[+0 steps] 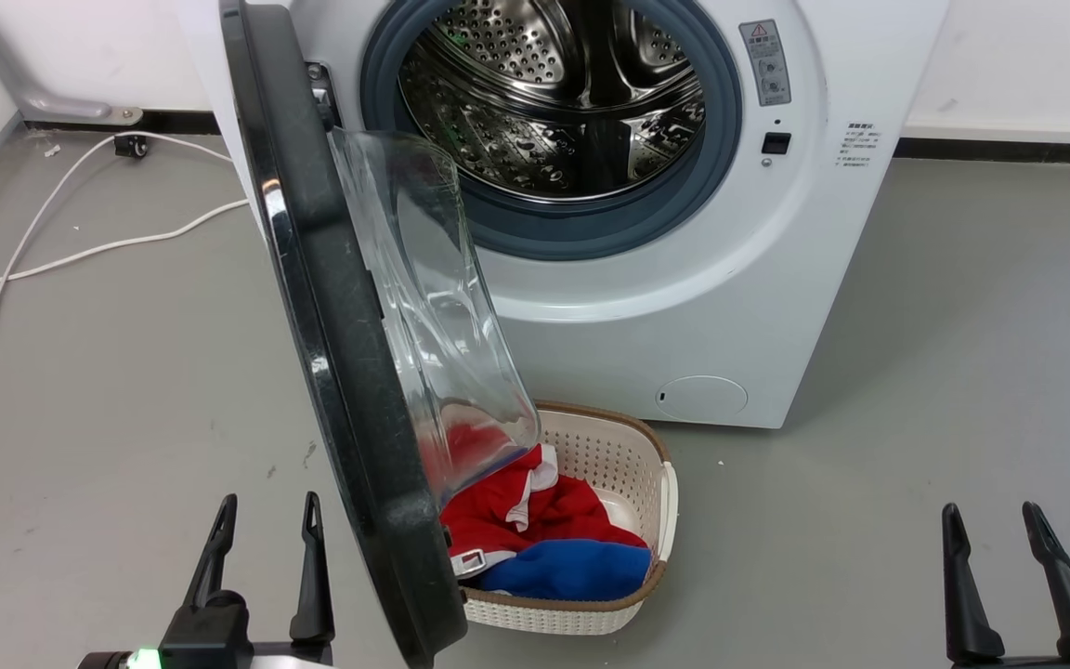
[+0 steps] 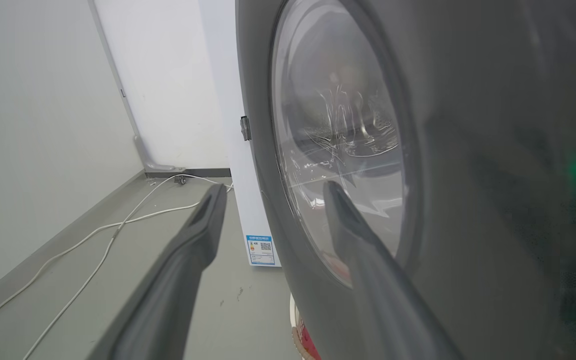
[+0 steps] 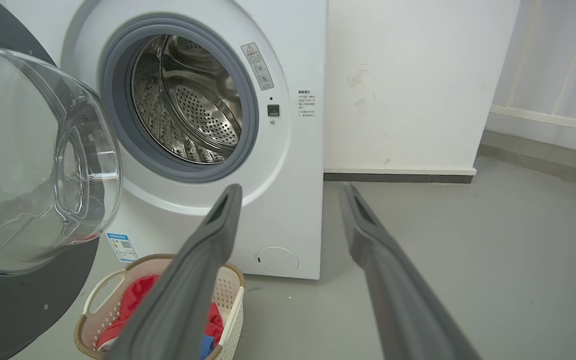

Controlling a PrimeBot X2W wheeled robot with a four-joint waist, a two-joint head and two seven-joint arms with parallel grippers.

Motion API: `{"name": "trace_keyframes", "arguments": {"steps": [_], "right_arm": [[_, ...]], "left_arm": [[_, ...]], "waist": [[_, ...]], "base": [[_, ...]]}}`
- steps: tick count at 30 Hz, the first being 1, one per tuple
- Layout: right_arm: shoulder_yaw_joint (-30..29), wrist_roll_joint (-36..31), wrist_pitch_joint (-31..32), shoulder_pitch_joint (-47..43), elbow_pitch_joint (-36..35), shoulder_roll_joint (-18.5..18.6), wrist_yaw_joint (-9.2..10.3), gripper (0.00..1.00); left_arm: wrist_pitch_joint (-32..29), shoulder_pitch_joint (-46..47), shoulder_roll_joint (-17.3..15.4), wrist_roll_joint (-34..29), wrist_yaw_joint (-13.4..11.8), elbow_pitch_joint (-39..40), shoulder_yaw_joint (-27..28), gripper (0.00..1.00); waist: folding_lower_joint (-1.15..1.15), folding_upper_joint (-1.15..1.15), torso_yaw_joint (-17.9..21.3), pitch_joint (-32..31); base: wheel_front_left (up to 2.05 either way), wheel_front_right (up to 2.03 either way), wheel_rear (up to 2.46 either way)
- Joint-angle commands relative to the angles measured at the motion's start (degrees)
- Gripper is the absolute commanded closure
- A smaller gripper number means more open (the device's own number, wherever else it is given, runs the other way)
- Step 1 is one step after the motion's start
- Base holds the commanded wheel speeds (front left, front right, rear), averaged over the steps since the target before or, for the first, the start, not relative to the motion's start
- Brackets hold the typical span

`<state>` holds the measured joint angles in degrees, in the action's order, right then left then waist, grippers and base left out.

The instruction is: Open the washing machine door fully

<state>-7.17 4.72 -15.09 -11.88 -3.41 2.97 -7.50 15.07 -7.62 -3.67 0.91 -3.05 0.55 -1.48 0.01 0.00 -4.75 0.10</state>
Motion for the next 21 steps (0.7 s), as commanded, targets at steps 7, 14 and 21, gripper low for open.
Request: {"name": "trace_keyframes", "arguments": {"steps": [7, 14, 21], "right_arm": [[0.8, 1.85, -0.1, -1.25, 0.94, -0.16, 0.01, 0.0], [0.97, 2.22, -0.1, -1.3, 1.32, -0.17, 0.01, 0.0], [1.04, 2.45, -0.1, -1.26, 1.6, -0.17, 0.01, 0.0]], "left_arm": [[0.16, -0.7, 0.03, 0.57, 0.44, -0.07, 0.07, 0.0], [0.16, -0.42, 0.21, 0.7, 0.42, -0.52, 0.5, 0.0], [0.16, -0.62, 0.36, 1.24, -0.23, -0.98, 1.19, 1.0]], "waist": [[-0.01, 0.0, 0.36, 0.06], [-0.01, 0.0, 0.34, 0.25], [-0.01, 0.0, 0.23, 0.13]], "base": [[0.0, 0.0, 0.0], [0.0, 0.0, 0.0], [0.0, 0.0, 0.0]]}}
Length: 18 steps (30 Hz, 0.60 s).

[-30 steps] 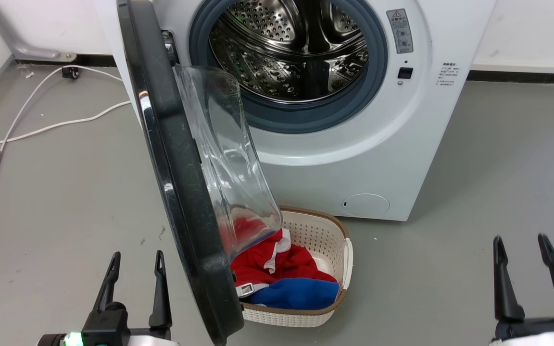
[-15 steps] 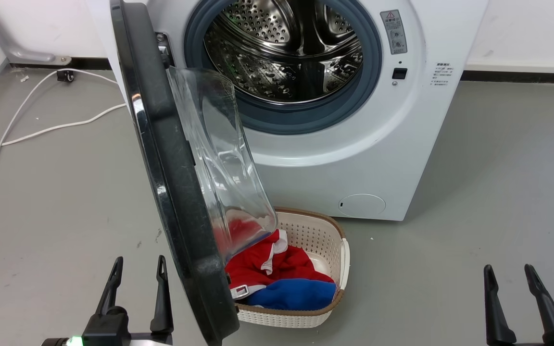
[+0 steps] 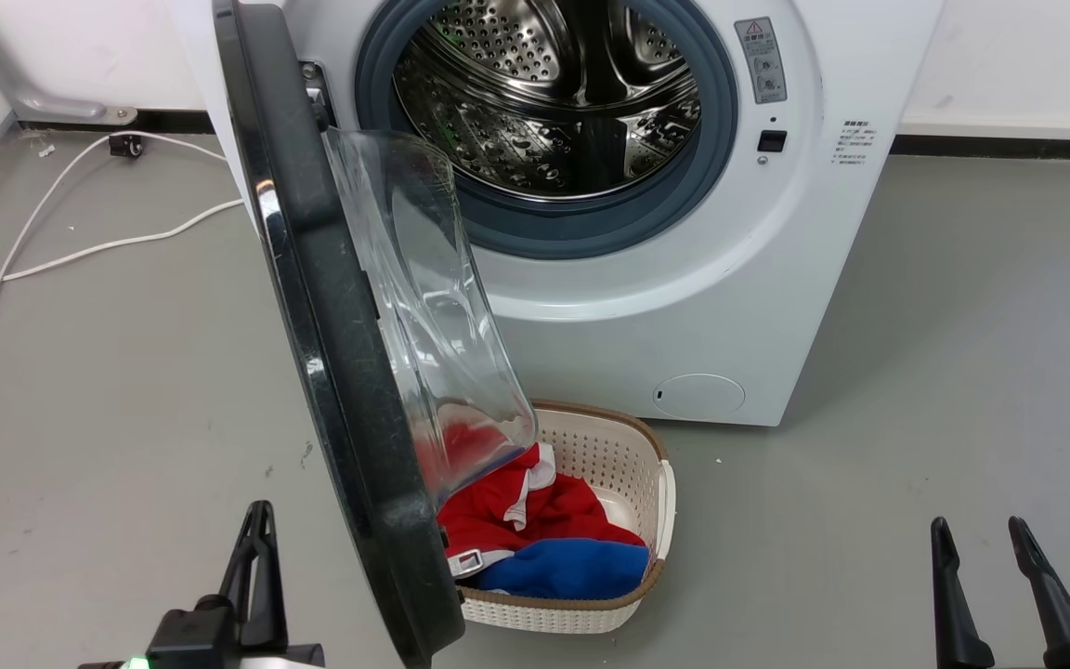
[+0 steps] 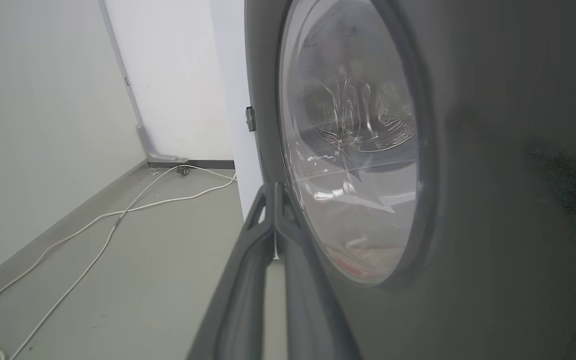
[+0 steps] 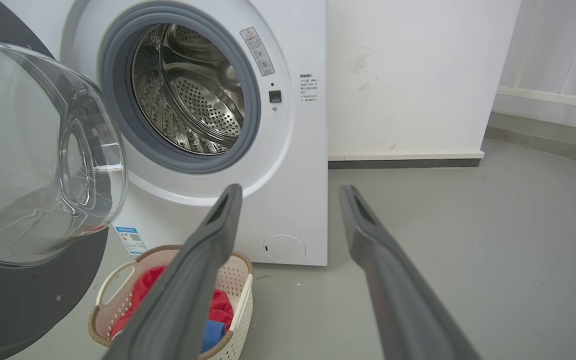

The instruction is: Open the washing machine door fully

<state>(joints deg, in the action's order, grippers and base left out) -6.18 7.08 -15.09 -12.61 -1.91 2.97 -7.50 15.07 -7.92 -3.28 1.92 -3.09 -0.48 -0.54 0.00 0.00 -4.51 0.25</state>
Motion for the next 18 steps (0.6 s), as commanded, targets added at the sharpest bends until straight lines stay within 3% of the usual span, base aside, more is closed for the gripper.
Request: {"name": "trace_keyframes", "arguments": {"steps": [1, 13, 18], "right_arm": [[0.05, 0.12, -0.1, -0.52, 0.16, -0.17, 0.01, 0.0], [-0.07, 0.55, -0.11, -0.68, 0.51, -0.16, 0.01, 0.0], [-0.11, 0.73, -0.1, -0.71, 0.68, -0.16, 0.01, 0.0]], "left_arm": [[0.16, -0.38, -0.01, 0.35, -0.3, 0.19, 0.43, 1.0], [0.16, 1.53, 0.22, 3.31, -1.68, 10.79, 9.51, 1.0], [0.16, 2.62, -0.15, 2.08, -0.66, 16.86, 12.93, 1.0]], "waist": [[0.0, 0.0, -0.04, -0.05], [0.0, 0.0, -0.83, -0.57], [0.0, 0.0, -1.24, -0.83]], "base": [[0.0, 0.0, 0.0], [0.0, 0.0, 0.0], [0.0, 0.0, 0.0]]}}
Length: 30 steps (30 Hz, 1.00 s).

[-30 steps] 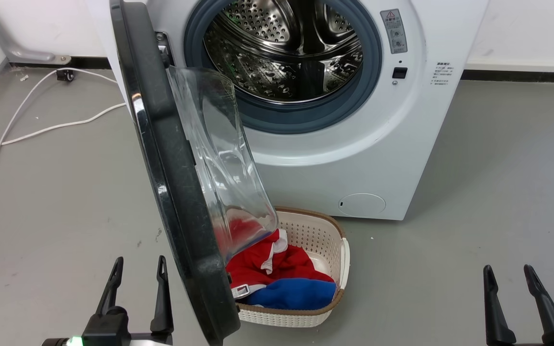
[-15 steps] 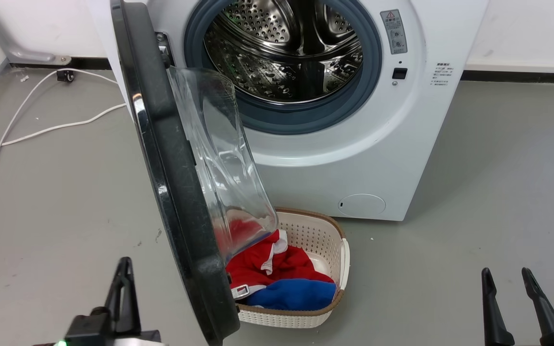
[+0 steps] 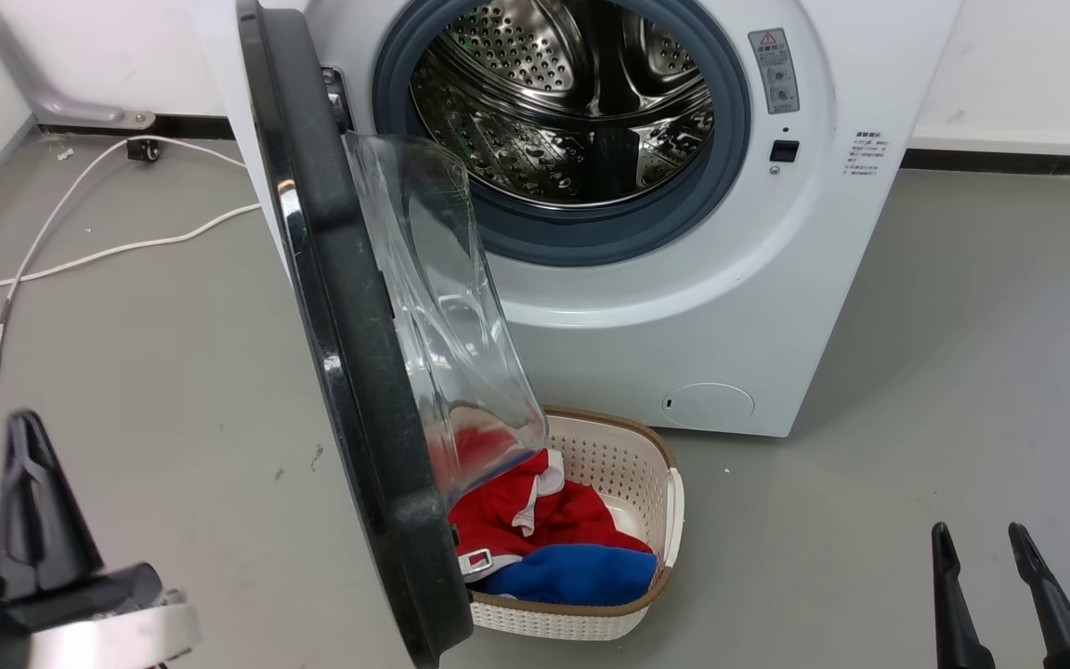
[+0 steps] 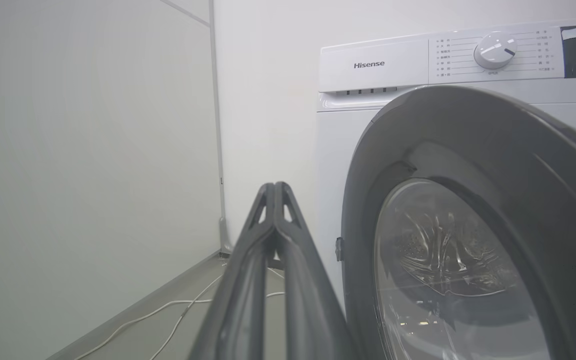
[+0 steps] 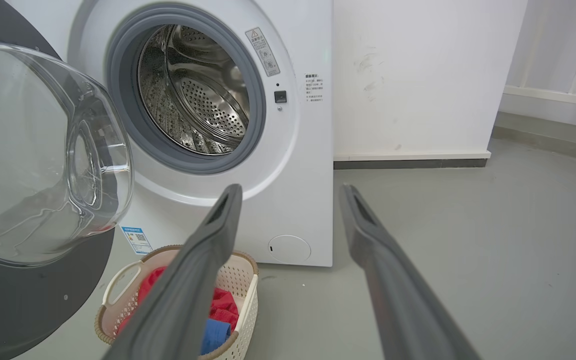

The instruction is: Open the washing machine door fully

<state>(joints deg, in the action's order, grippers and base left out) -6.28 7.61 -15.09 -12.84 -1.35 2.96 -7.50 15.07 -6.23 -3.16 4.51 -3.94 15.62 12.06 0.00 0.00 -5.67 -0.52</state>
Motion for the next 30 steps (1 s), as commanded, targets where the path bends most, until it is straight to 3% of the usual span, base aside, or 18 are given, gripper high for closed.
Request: {"name": "trace_keyframes", "arguments": {"steps": [1, 12, 21, 30], "right_arm": [[0.02, 0.22, -0.1, -0.51, 0.13, -0.15, 0.01, 0.0], [0.53, 0.43, -0.1, -0.73, 0.49, -0.15, 0.01, 0.0], [0.89, 0.95, -0.11, -0.69, 0.95, -0.15, 0.01, 0.0], [1.29, 1.6, -0.11, -0.63, 1.72, -0.15, 0.01, 0.0]], "left_arm": [[0.16, 1.24, -0.49, -0.81, 0.32, 1.96, 0.78, 1.0], [0.15, 5.69, -2.31, -4.41, 2.95, 14.69, -1.9, 1.0], [0.14, 9.91, -2.13, -5.62, 6.42, 20.14, -11.76, 1.0], [0.14, 10.9, -1.43, -5.61, 9.08, 19.28, -24.14, 1.0]], "waist": [[0.0, 0.0, -0.16, -0.11], [0.0, 0.0, -0.61, -0.6], [0.0, 0.0, -0.94, -0.81], [0.0, 0.0, -0.72, -1.33]], "base": [[0.0, 0.0, 0.0], [0.0, 0.0, 0.0], [0.0, 0.0, 0.0], [0.0, 0.0, 0.0]]}}
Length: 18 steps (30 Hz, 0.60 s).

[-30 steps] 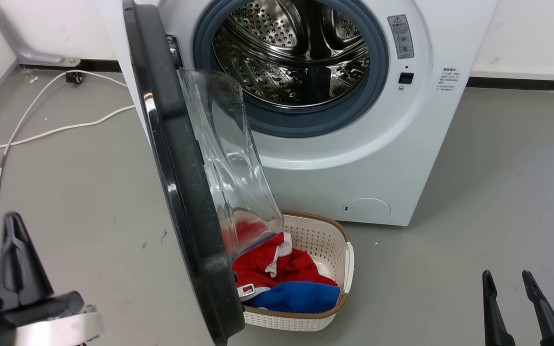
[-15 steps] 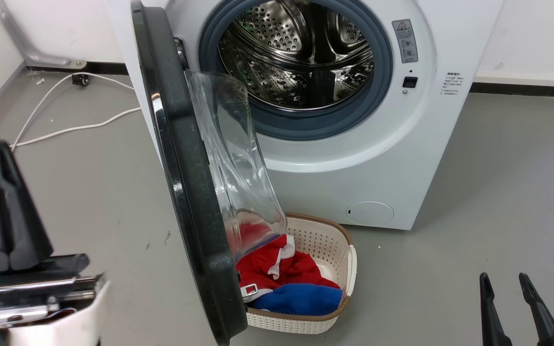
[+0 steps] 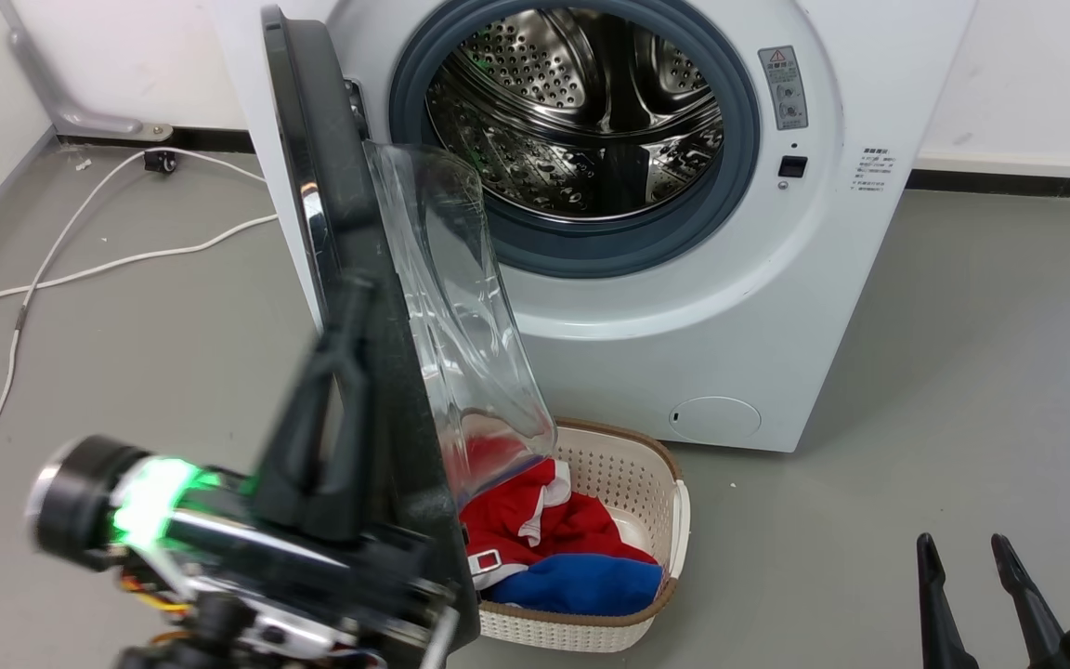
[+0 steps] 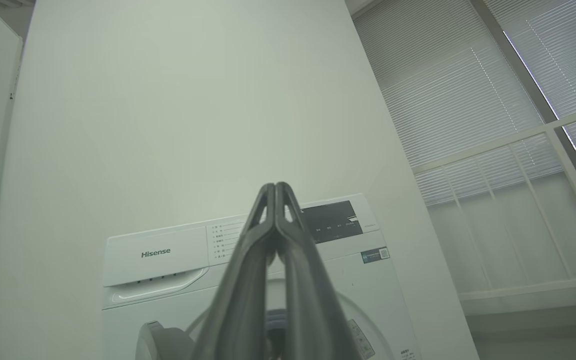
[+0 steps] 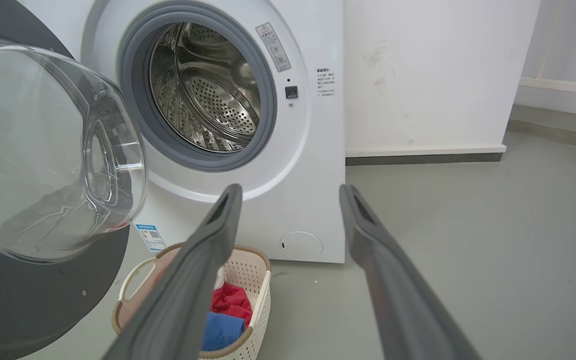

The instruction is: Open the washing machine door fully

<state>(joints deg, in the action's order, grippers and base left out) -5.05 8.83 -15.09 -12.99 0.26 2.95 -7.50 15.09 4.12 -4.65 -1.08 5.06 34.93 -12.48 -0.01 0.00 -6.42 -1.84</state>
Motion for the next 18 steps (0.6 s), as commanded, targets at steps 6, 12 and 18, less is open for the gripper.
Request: {"name": "trace_keyframes", "arguments": {"steps": [6, 12, 18], "right_arm": [[0.22, 0.72, -0.11, -0.33, 0.51, -0.14, 0.01, 0.0], [0.41, 0.86, -0.11, 0.16, 0.76, -0.14, 0.01, 0.0], [0.43, 0.98, -0.11, 0.42, 0.93, -0.14, 0.01, 0.0]], "left_arm": [[0.12, 0.63, 0.7, 1.32, 0.87, -3.35, -7.33, 1.0], [0.13, 0.36, 0.96, 2.35, 1.24, -7.77, -12.74, 1.0], [0.13, -0.35, 1.03, 3.31, 1.68, -11.79, -18.25, 1.0]], "waist": [[0.01, 0.0, 0.32, -0.05], [0.01, 0.0, 0.61, 0.25], [0.01, 0.0, 0.65, 0.63]], "base": [[0.0, 0.0, 0.0], [0.0, 0.0, 0.0], [0.0, 0.0, 0.0]]}}
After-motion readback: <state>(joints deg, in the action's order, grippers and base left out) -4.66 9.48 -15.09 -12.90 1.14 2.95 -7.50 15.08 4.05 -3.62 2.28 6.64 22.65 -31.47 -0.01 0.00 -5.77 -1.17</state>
